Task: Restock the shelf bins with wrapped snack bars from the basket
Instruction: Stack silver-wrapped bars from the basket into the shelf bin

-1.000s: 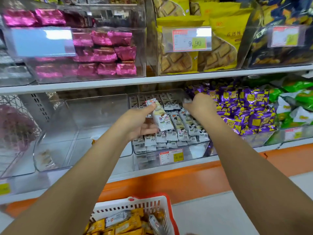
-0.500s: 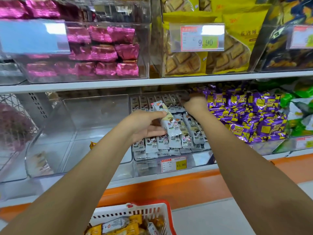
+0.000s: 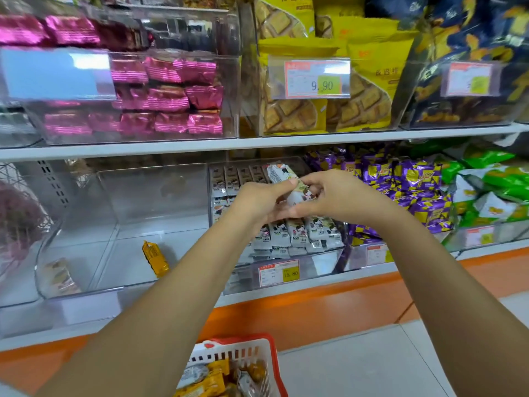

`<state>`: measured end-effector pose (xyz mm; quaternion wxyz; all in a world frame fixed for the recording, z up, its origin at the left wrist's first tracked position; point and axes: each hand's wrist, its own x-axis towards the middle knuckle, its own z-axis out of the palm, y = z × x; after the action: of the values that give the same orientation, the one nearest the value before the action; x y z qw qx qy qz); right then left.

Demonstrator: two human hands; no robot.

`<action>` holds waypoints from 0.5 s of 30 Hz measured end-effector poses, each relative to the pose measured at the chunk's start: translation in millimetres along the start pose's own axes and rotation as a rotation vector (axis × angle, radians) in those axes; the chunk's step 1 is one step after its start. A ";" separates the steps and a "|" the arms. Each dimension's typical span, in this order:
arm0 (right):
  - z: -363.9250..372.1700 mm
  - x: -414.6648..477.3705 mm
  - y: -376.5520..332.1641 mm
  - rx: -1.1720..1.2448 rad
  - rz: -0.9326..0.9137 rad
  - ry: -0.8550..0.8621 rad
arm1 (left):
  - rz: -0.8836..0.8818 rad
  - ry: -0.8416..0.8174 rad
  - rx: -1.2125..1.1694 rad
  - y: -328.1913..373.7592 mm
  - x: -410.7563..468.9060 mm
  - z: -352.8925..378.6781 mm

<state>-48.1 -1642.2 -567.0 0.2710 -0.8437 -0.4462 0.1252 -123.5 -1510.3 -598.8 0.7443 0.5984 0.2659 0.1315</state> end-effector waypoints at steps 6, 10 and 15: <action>-10.4 -0.5 23.9 -0.252 0.226 0.261 | 0.264 0.131 0.533 -8.1 -5.5 4.5; 0.7 1.3 35.7 -0.445 0.347 0.280 | 0.450 0.056 1.227 -20.5 -11.5 -8.0; 21.9 4.2 33.9 -0.592 0.361 0.242 | 0.448 -0.227 1.496 -34.2 -10.4 -18.9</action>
<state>-32.4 -1646.6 -604.2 0.0397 -0.9594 -0.2716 -0.0642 -146.7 -1508.7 -631.8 0.1225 0.9893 0.0793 0.0026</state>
